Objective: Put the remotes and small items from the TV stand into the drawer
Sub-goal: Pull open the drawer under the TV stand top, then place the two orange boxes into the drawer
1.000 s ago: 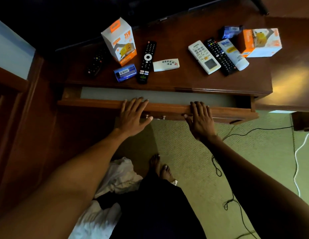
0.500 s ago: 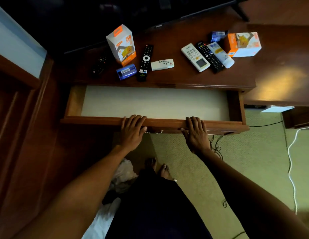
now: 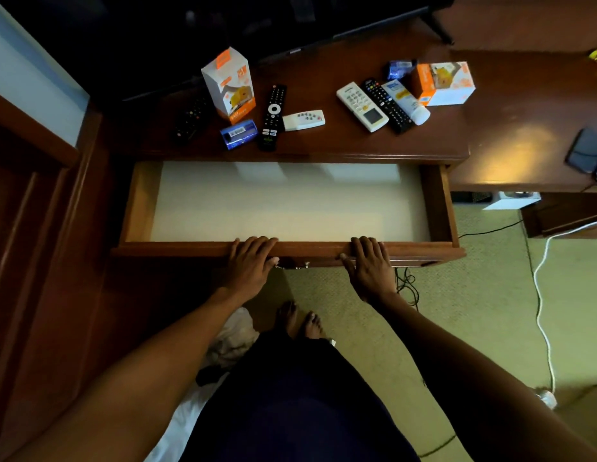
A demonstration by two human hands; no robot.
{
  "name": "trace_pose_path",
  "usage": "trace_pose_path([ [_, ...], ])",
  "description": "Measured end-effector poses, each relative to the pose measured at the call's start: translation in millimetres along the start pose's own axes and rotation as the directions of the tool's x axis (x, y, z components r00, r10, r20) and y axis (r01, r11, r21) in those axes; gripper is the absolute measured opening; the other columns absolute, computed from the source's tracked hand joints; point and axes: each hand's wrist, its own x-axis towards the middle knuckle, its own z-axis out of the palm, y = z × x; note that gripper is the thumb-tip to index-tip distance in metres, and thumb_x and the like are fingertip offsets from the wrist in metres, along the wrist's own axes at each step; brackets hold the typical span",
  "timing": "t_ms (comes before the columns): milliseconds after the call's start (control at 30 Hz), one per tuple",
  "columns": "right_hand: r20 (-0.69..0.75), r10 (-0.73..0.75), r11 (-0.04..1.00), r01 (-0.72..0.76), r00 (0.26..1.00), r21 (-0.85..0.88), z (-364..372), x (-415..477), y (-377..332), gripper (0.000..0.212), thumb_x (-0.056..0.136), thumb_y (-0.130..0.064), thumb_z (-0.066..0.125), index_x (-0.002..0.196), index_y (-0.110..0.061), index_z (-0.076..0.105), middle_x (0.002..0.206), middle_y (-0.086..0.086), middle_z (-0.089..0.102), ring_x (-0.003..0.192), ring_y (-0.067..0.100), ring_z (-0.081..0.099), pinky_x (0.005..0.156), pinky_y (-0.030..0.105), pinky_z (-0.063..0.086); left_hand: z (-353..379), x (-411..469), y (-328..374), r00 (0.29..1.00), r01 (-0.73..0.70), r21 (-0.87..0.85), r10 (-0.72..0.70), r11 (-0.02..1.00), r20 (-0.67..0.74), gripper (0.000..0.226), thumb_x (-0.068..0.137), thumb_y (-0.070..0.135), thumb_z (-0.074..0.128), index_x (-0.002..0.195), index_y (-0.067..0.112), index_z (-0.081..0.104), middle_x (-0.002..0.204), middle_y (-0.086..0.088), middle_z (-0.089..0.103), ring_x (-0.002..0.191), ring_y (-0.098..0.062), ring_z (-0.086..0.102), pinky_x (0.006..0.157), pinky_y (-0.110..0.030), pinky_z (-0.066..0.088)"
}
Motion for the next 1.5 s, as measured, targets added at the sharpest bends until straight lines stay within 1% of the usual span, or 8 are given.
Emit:
trace_pose_path([
  [233, 0.018, -0.005, 1.000, 0.005, 1.000, 0.017, -29, 42, -13, 0.051, 0.099, -0.053, 0.027, 0.120, -0.016, 0.055, 0.119, 0.009, 0.064, 0.106, 0.031, 0.061, 0.090, 0.044, 0.047, -51, 19, -4, 0.968, 0.017, -0.179, 0.029, 0.984, 0.251, 0.054, 0.098, 0.056, 0.038, 0.145, 0.029, 0.041, 0.150, 0.000, 0.044, 0.138, -0.023, 0.040, 0.113, -0.046, 0.030],
  [300, -0.030, -0.015, 0.996, 0.017, 0.999, 0.084, -48, 67, -22, 0.050, 0.100, -0.051, 0.030, 0.121, -0.015, 0.057, 0.120, 0.010, 0.064, 0.105, 0.032, 0.062, 0.085, 0.043, 0.049, -81, 32, -5, 0.995, 0.028, -0.290, 0.001, 0.957, 0.098, 0.045, 0.098, 0.048, 0.046, 0.137, 0.027, 0.051, 0.140, 0.002, 0.056, 0.126, -0.020, 0.052, 0.097, -0.035, 0.044],
  [400, -0.110, -0.033, 0.983, 0.052, 0.993, 0.174, -81, 108, -39, 0.049, 0.100, -0.051, 0.031, 0.122, -0.016, 0.055, 0.124, 0.010, 0.062, 0.106, 0.033, 0.062, 0.080, 0.042, 0.050, -132, 66, -13, 0.965, 0.005, -0.361, -0.099, 0.932, -0.242, 0.036, 0.096, 0.038, 0.054, 0.128, 0.022, 0.059, 0.121, 0.001, 0.066, 0.105, -0.019, 0.063, 0.076, -0.025, 0.044],
  [533, -0.181, -0.041, 0.960, 0.089, 0.983, 0.264, -118, 166, -59, 0.041, 0.100, -0.048, 0.033, 0.120, -0.017, 0.051, 0.121, 0.011, 0.058, 0.107, 0.037, 0.059, 0.075, 0.044, 0.050, -185, 129, -40, 0.856, -0.040, -0.441, -0.197, 0.897, -0.479, 0.039, 0.092, 0.034, 0.061, 0.127, 0.016, 0.058, 0.125, -0.008, 0.060, 0.111, -0.026, 0.059, 0.087, -0.037, 0.051],
  [767, -0.156, 0.027, 0.947, 0.025, 0.987, 0.320, -153, 251, -83, 0.047, 0.099, -0.051, 0.034, 0.124, -0.014, 0.049, 0.123, 0.017, 0.057, 0.108, 0.040, 0.058, 0.081, 0.047, 0.050, -224, 224, -78, 0.855, 0.117, -0.374, -0.284, 0.920, -0.433, 0.071, 0.084, 0.031, 0.072, 0.145, 0.026, 0.036, 0.150, -0.016, 0.033, 0.130, -0.039, 0.042, 0.099, -0.050, 0.046],
  [867, -0.112, 0.040, 0.938, 0.001, 0.993, 0.348, -157, 273, -86, 0.049, 0.099, -0.050, 0.035, 0.127, -0.012, 0.049, 0.126, 0.020, 0.056, 0.112, 0.040, 0.058, 0.086, 0.044, 0.047, -218, 241, -83, 0.876, 0.092, -0.455, -0.289, 0.886, -0.386, 0.069, 0.085, 0.025, 0.071, 0.145, 0.033, 0.036, 0.142, -0.012, 0.040, 0.126, -0.034, 0.047, 0.096, -0.049, 0.050],
  [1133, -0.158, 0.234, 0.876, -0.138, 0.959, 0.462, -188, 296, -43, 0.043, 0.099, -0.049, 0.038, 0.123, -0.016, 0.052, 0.128, 0.014, 0.059, 0.116, 0.036, 0.057, 0.088, 0.046, 0.047, -271, 290, -36, 0.826, -0.219, -0.212, 0.066, 0.952, -0.559, 0.070, 0.088, 0.036, 0.065, 0.149, 0.033, 0.031, 0.128, -0.006, 0.056, 0.115, -0.022, 0.053, 0.090, -0.037, 0.048],
  [1500, -0.126, 0.591, 0.753, -0.489, 0.797, 0.441, -212, 307, 125, 0.056, 0.094, -0.049, 0.050, 0.132, -0.009, 0.043, 0.135, 0.021, 0.050, 0.121, 0.041, 0.052, 0.092, 0.050, 0.045, -282, 394, 107, 0.830, -0.488, -0.357, 0.296, 0.797, -0.473, 0.056, 0.093, 0.034, 0.061, 0.144, 0.038, 0.039, 0.129, -0.005, 0.054, 0.117, -0.021, 0.053, 0.090, -0.043, 0.053],
])
